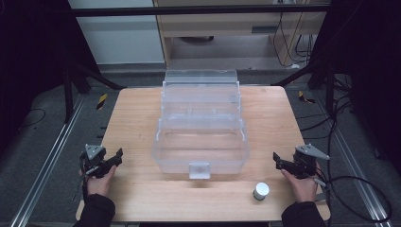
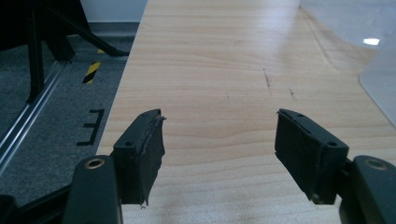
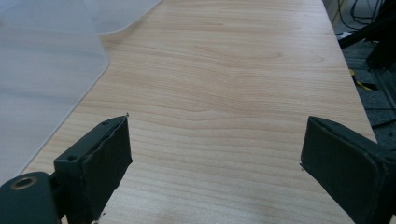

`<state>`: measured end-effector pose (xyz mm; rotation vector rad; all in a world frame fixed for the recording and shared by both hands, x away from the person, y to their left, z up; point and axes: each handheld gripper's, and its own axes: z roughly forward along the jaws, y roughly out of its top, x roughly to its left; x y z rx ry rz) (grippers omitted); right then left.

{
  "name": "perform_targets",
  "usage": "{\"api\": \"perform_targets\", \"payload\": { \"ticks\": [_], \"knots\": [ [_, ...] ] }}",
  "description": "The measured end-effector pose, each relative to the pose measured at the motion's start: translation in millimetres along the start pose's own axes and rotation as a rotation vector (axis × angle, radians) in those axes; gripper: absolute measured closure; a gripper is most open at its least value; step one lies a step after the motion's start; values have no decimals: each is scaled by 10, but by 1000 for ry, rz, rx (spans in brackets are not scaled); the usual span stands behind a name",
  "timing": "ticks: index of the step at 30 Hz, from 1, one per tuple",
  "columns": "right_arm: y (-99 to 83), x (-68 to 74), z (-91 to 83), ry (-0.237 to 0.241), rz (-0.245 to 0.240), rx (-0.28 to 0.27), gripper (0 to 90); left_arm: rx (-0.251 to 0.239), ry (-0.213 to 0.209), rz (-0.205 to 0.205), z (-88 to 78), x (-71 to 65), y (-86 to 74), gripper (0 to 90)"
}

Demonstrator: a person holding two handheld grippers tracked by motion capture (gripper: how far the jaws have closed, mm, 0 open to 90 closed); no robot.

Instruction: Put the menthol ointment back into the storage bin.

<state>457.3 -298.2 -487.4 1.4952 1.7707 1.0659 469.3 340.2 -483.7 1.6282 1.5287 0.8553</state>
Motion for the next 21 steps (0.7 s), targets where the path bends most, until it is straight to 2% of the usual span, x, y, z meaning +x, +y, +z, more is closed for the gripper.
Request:
{"api": "perform_targets", "payload": {
  "ticks": [2,5,8,9,10,11,14,15,20,21],
  "knots": [
    [1,5,-7,7,-3,0,91,21,4,17,31,-11,-17,322],
    [22,14,-40,29,-34,3,119,32,7,24,65,-16,-36,312],
    [47,29,-65,63,-58,36,196,34,9,28,71,-12,-46,293],
    [54,38,-69,63,-72,42,208,29,9,30,68,-11,-45,290],
    [79,54,-67,83,-91,51,236,24,13,31,59,-8,-40,286],
    [79,54,-67,83,-91,51,236,24,13,31,59,-8,-40,285],
    [159,127,-106,134,-111,60,252,22,5,23,43,-17,-36,281],
    [159,127,-106,134,-111,60,252,22,5,23,43,-17,-36,282],
    [270,192,-176,180,-186,86,289,17,4,36,40,-26,-22,271],
    [270,192,-176,180,-186,86,289,18,4,35,39,-26,-23,271]
  ]
}}
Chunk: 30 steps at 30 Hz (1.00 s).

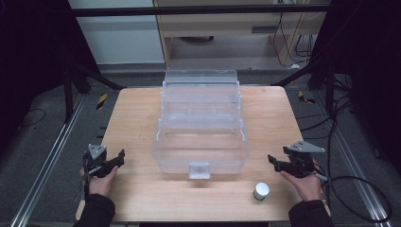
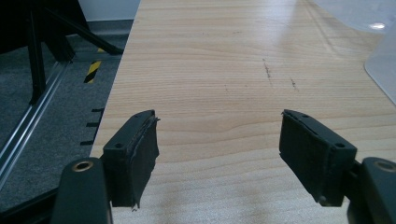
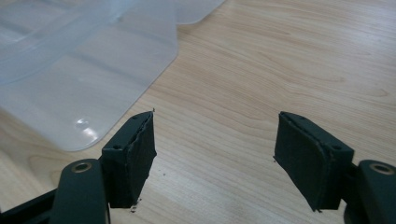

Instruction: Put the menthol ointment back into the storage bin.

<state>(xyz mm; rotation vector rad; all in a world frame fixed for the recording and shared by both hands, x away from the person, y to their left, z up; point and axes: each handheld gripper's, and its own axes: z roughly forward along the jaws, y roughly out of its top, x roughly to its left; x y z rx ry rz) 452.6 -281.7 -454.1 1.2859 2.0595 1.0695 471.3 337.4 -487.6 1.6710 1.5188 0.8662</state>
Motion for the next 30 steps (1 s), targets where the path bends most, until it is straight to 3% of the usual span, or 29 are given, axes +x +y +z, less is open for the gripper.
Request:
{"api": "perform_targets", "payload": {
  "ticks": [13,19,27,30],
  "knots": [
    [294,49,-164,93,-121,90,266,13,-17,3,-1,-12,-4,262],
    [419,58,-252,164,-184,150,234,13,-14,13,3,-16,-6,262],
    [479,103,-303,230,-217,198,192,15,-19,19,2,-25,-7,260],
    [498,130,-327,247,-266,226,196,18,-20,21,9,-27,-10,258]
  ]
}}
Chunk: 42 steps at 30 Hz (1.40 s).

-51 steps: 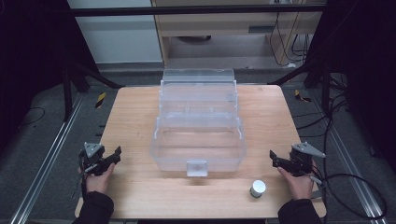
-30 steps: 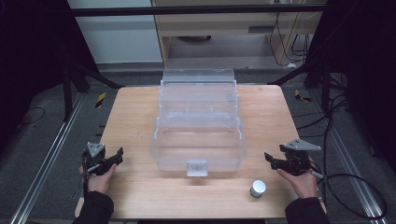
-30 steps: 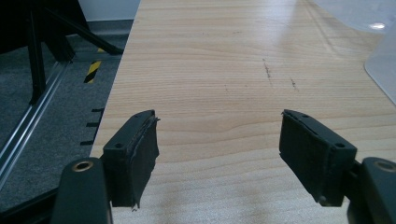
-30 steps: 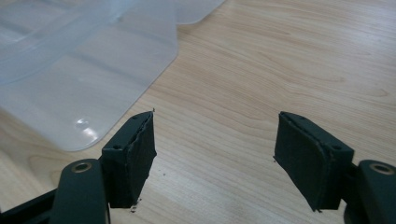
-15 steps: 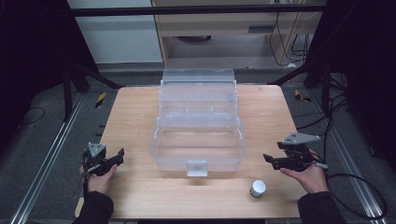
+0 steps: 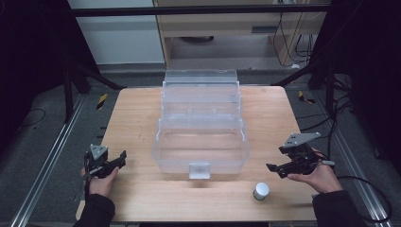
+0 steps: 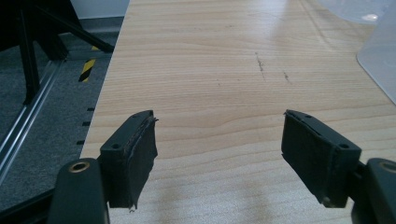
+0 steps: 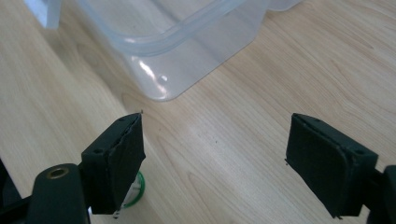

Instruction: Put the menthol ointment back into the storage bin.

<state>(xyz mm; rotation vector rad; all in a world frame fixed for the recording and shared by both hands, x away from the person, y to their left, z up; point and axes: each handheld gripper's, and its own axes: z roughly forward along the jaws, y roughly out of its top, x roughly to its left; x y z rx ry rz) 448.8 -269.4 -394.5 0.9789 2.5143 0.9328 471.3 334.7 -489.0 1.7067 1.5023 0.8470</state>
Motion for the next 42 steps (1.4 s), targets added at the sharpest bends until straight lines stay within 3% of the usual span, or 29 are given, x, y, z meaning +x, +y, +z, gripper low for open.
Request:
{"api": "perform_targets", "payload": {
  "ticks": [13,17,31,42],
  "knots": [
    [88,129,-63,91,-145,108,236,4,-5,7,2,-6,-2,264],
    [132,198,-43,122,-213,154,247,5,-3,11,1,-7,-1,266],
    [153,367,70,192,-336,304,294,10,-10,12,0,-13,0,271],
    [138,488,173,228,-410,370,312,18,-15,19,4,-21,-3,272]
  ]
}}
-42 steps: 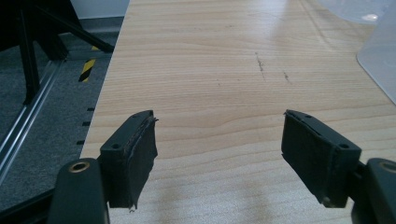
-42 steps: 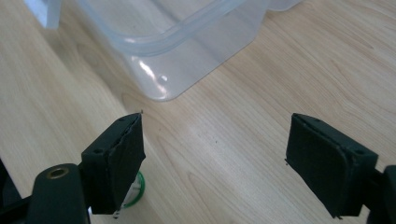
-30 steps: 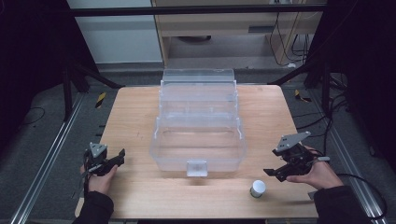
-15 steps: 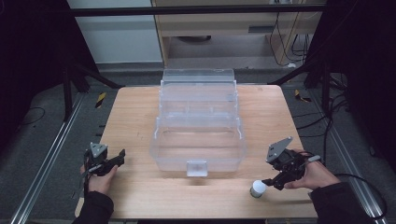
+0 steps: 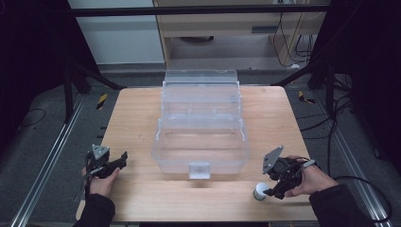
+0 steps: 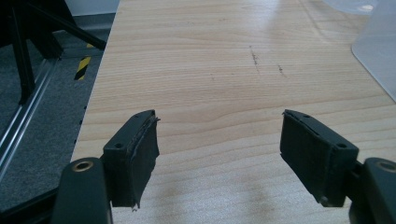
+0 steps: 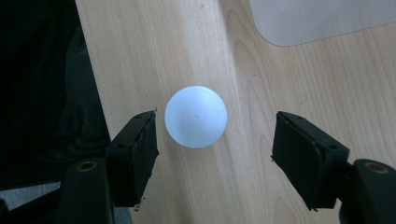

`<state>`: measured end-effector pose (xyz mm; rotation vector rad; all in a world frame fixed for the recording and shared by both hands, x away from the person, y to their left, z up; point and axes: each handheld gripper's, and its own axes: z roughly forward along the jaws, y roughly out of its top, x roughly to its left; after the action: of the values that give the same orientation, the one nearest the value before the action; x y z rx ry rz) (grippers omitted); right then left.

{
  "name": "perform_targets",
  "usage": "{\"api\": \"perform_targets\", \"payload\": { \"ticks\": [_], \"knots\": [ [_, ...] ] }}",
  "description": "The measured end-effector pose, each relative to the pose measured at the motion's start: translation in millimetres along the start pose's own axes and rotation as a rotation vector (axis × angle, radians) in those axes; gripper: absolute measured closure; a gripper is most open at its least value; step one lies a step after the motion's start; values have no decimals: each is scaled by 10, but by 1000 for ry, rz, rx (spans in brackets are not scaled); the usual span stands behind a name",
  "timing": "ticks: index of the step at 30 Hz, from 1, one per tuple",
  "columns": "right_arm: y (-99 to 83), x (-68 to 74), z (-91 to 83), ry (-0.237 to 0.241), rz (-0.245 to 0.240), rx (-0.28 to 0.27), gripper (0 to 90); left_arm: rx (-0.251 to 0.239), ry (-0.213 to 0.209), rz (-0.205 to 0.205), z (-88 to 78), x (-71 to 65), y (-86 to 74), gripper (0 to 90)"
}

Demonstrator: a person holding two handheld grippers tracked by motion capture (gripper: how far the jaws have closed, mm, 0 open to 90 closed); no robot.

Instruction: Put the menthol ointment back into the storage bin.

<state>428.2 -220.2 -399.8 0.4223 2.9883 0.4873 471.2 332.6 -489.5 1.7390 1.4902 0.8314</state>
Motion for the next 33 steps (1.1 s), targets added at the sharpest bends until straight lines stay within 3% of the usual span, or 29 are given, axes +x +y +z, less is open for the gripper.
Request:
{"api": "perform_targets", "payload": {
  "ticks": [11,33],
  "knots": [
    [74,54,162,9,-71,72,346,1,0,2,1,0,1,274],
    [189,82,416,22,-134,175,464,9,-1,16,8,-10,0,274]
  ]
}}
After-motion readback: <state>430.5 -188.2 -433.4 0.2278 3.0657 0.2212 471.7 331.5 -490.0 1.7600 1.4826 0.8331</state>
